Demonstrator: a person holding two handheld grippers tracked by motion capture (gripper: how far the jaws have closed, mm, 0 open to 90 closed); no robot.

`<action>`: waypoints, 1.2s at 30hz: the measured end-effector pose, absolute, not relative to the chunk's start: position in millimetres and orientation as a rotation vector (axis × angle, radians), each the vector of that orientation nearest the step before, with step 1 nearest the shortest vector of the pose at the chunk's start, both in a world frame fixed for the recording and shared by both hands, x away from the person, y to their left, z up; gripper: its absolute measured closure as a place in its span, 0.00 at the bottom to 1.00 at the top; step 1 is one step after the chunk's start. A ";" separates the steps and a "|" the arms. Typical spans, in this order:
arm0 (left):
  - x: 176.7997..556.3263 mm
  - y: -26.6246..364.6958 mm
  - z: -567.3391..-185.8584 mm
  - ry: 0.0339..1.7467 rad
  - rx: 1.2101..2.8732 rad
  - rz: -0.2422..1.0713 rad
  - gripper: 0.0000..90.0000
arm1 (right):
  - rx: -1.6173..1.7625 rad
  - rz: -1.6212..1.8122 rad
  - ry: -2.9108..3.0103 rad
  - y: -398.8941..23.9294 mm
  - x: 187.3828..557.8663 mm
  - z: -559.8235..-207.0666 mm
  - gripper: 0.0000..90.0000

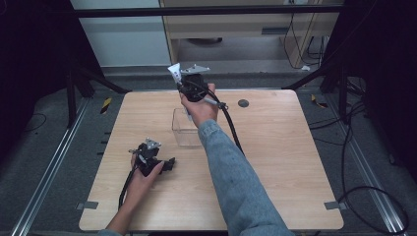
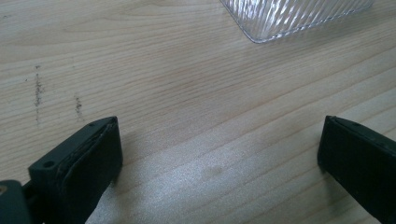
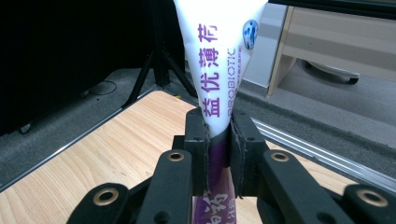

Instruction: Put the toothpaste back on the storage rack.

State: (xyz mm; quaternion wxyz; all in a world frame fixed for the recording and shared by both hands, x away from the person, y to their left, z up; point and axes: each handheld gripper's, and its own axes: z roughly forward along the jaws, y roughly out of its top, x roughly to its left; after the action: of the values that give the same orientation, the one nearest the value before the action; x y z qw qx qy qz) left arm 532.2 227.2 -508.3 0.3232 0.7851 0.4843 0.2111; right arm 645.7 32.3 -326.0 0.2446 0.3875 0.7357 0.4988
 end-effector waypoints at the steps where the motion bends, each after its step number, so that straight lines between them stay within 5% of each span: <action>1: 532.3 227.2 -508.3 1.271 2.060 0.554 0.00 | 1.067 1.370 2.004 32.5 645.5 -327.4 0.88; 36: 532.6 227.6 -508.3 1.265 2.062 0.552 0.00 | 1.083 1.347 2.043 30.8 632.1 -367.5 0.88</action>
State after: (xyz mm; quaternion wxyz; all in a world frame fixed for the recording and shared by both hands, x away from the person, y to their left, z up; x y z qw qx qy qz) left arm 532.6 227.6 -508.3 0.3242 0.7862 0.4821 0.2105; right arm 632.1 30.8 -367.5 0.2304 0.3939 0.7429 0.4898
